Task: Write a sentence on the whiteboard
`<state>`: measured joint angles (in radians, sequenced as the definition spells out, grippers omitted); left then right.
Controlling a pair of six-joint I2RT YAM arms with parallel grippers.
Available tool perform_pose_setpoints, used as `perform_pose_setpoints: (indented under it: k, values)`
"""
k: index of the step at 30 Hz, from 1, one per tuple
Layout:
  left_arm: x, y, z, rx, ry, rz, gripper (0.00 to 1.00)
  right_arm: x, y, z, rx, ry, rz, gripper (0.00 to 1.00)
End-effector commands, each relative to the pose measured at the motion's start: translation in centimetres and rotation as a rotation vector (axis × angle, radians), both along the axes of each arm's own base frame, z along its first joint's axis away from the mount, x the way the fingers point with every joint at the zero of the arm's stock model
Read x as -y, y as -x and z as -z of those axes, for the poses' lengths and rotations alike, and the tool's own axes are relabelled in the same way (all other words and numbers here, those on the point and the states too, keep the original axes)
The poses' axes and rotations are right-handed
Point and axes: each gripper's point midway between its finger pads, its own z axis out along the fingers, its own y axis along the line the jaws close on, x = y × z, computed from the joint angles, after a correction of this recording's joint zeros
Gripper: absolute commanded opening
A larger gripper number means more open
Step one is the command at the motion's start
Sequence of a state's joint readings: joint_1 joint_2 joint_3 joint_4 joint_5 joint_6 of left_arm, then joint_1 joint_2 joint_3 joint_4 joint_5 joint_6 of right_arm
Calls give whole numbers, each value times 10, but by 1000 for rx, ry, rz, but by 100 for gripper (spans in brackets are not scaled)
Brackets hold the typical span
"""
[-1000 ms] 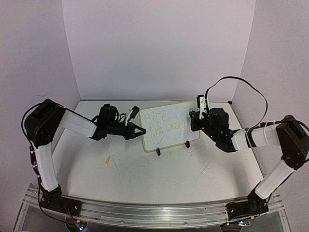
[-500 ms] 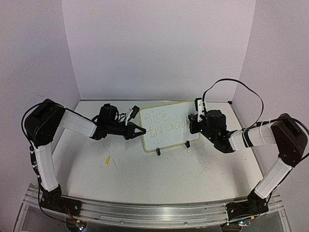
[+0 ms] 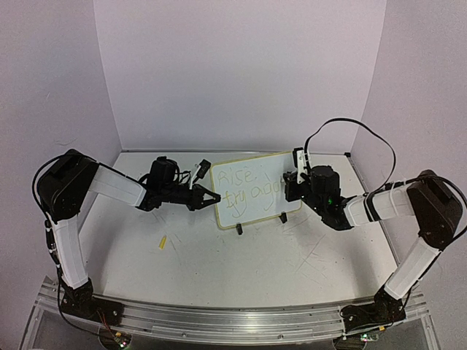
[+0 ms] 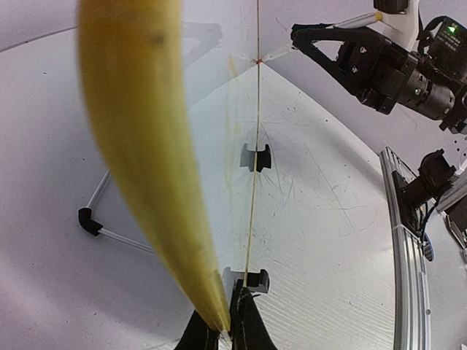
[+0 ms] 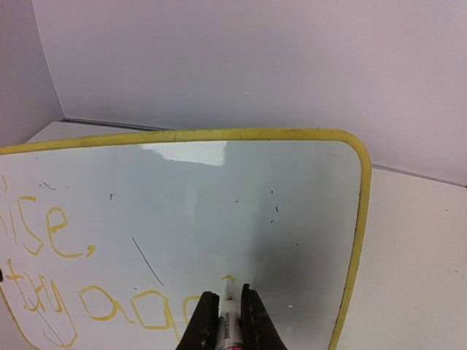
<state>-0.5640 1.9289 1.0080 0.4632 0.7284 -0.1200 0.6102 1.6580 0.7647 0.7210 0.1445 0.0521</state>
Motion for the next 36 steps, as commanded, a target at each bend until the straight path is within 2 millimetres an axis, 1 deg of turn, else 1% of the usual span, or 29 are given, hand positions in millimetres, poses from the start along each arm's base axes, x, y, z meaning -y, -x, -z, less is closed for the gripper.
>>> perform_pose_setpoints:
  k: [1, 7, 22, 25, 32, 34, 36]
  values:
    - [-23, -22, 35, 37, -161, -120, 0, 0, -8, -6, 24, -10, 23, 0]
    - [-23, -23, 36, 37, -162, -120, 0, 3, -2, 0, 3, -9, 21, 0]
    - [-23, -21, 37, 32, -162, -117, 0, 7, 9, 27, -66, -8, 20, 0]
    - [-23, -22, 37, 32, -162, -117, 0, 7, 10, 29, -71, -11, 18, 0]
    - [-23, -22, 37, 31, -163, -118, 0, 7, 10, 24, -62, -16, 16, 0]
    - [-23, -22, 37, 32, -163, -119, 0, 6, 13, 12, -42, -39, -1, 0]
    - [-23, -22, 38, 31, -165, -120, 0, 7, 18, -11, -3, -77, -12, 0]
